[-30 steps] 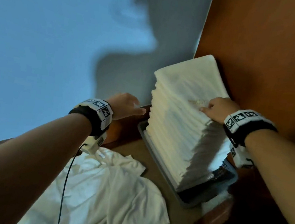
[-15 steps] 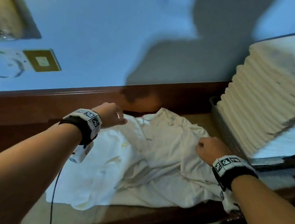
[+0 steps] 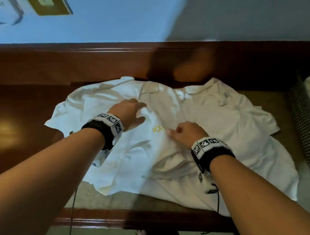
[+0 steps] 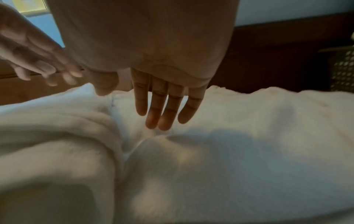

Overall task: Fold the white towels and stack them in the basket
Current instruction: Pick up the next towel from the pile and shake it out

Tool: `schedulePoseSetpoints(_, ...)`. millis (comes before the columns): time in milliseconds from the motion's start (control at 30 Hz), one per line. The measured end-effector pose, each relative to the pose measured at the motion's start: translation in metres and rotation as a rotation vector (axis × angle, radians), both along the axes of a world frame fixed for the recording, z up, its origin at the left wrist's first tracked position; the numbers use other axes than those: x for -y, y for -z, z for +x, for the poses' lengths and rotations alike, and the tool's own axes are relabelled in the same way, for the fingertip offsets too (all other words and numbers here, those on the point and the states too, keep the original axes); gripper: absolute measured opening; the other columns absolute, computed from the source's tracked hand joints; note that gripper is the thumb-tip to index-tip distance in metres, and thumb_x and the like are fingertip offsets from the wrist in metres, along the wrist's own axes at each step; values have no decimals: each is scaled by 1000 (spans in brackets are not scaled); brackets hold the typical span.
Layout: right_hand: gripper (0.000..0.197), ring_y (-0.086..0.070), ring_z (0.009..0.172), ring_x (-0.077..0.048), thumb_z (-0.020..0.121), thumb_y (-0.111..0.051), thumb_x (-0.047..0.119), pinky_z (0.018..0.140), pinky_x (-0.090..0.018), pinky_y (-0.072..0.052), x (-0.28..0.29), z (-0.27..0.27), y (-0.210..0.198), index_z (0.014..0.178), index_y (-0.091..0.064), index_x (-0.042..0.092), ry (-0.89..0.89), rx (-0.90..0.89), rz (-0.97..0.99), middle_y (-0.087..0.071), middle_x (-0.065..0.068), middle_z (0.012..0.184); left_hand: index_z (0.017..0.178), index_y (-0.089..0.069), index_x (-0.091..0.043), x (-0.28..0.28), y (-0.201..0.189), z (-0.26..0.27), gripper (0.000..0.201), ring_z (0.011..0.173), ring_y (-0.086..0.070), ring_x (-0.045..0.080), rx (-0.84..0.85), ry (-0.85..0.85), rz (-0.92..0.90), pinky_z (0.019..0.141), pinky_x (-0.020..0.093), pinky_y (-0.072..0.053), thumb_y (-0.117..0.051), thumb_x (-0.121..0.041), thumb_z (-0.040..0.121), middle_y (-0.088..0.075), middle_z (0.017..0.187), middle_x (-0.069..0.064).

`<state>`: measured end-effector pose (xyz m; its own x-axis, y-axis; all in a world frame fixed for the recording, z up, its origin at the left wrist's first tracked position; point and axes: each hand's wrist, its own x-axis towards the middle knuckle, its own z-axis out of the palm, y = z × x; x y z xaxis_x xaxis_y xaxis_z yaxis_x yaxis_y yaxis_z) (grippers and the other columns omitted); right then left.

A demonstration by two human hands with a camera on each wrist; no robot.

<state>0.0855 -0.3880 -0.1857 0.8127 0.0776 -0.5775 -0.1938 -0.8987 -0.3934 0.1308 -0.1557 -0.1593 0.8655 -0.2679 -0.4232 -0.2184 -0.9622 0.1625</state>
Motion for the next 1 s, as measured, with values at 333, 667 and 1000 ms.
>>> schedulePoseSetpoints(333,48,-46,122,-28,85,-58,67,96,-42,-32,-17,-11,42,108,-57,25,-162,2,-98,-62,-5,119,134,-50,-26,14,37,7,40,119,-47,33,80,128,115,93,43,-38,-58,-30,94,-58,126,3)
schedulePoseSetpoints(667,58,-56,114,-31,80,-63,67,93,-40,-46,-25,-17,9,108,-57,17,44,129,-111,-57,-8,121,103,-58,-20,-27,-15,-6,18,105,-61,37,-24,-9,-41,85,40,-51,-62,-35,92,-66,110,11)
schedulePoseSetpoints(1000,20,-59,81,-30,87,-67,29,69,-33,-45,-118,-42,-86,74,-60,16,401,513,230,-61,-3,73,80,-61,-14,-132,-105,-87,22,79,-63,32,301,-57,-500,71,39,-50,-67,-35,81,-64,75,4)
